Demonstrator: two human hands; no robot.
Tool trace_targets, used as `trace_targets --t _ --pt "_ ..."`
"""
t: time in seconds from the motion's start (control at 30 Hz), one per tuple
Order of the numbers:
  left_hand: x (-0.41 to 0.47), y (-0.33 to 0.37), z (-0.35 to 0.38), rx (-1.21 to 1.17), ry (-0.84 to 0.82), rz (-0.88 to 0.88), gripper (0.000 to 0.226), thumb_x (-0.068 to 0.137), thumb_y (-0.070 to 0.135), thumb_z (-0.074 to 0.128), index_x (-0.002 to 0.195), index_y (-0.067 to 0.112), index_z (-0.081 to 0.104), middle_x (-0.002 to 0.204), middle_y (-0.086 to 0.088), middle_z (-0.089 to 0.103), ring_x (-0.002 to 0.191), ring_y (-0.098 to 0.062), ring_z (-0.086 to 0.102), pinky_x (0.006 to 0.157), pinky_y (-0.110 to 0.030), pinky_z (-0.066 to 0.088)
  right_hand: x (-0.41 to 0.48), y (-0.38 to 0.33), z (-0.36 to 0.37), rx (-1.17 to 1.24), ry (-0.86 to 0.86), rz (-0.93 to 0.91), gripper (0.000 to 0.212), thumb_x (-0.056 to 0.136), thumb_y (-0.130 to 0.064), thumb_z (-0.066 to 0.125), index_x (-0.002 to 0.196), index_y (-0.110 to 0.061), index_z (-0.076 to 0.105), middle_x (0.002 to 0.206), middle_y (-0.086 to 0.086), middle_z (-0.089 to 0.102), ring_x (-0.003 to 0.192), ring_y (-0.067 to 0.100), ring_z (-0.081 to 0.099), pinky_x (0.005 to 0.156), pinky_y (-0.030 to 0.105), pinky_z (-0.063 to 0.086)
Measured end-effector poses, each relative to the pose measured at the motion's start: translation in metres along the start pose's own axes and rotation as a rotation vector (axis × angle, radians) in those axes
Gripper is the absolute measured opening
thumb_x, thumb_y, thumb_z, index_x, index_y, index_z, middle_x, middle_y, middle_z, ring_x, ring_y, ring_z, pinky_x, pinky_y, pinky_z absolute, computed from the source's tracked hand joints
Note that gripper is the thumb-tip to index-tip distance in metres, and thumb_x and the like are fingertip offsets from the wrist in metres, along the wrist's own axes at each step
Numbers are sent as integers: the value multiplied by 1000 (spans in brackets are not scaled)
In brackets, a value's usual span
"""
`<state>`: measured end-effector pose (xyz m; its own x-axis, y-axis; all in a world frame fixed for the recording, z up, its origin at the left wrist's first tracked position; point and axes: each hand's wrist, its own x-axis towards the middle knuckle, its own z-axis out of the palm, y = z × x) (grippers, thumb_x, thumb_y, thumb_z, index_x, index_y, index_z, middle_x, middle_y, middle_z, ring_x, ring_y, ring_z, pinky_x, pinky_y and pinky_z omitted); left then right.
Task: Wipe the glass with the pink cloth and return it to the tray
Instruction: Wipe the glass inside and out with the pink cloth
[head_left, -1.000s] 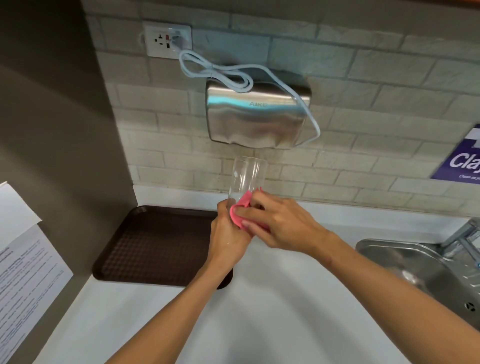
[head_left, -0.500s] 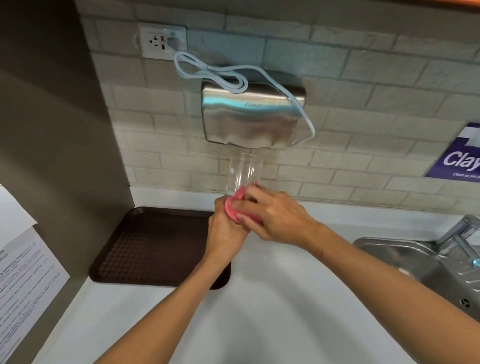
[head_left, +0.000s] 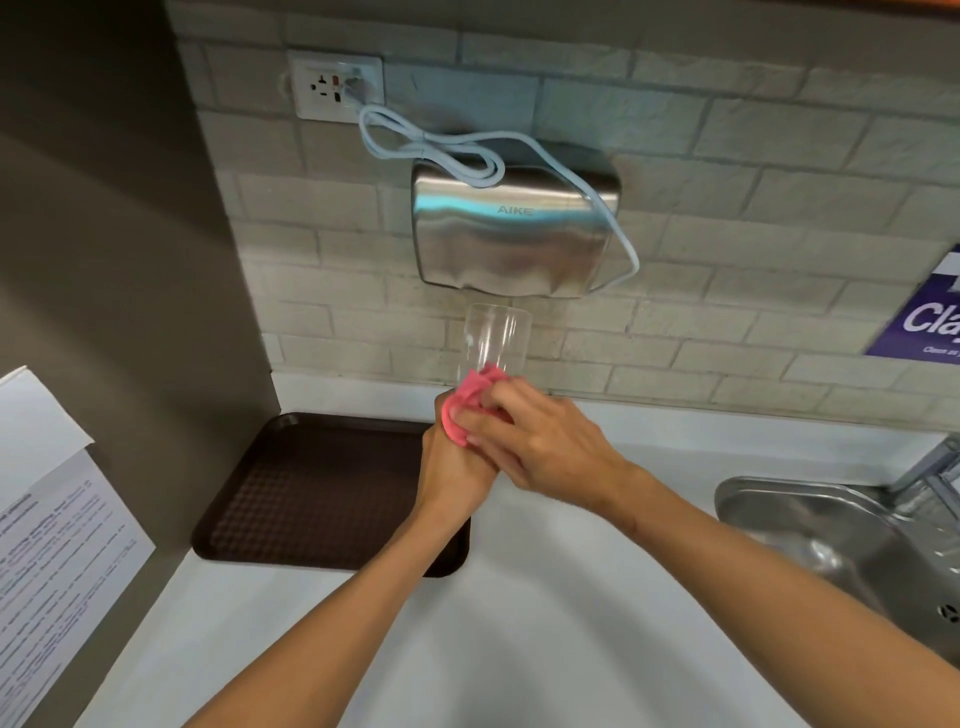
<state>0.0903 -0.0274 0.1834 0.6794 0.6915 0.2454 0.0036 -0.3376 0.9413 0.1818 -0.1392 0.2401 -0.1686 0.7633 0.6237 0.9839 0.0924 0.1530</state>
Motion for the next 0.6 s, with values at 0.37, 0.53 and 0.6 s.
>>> trace_targets --t 0.37,0.53,0.6 --pt "-8 -8 15 17 6 -71 72 78 35 92 136 20 51 105 5 74 79 4 73 60 -7 52 21 16 -20 -111 111 253 22 99 -20 70 118 -11 78 103 13 65 90 28 68 50 36 59" --pt "-2 -11 2 44 33 -68 53 89 34 80 132 16 54 102 8 70 81 12 68 55 -8 51 -13 -5 -10 5 -59 115 24 96 -18 73 119 -10 78 99 12 66 84 26 66 52 32 54" --pt "-2 -12 3 19 41 -78 63 83 33 89 133 17 54 104 9 71 82 17 67 60 -4 51 -13 5 -17 -19 0 160 24 94 -15 78 118 -10 79 96 13 67 81 27 67 50 34 56"
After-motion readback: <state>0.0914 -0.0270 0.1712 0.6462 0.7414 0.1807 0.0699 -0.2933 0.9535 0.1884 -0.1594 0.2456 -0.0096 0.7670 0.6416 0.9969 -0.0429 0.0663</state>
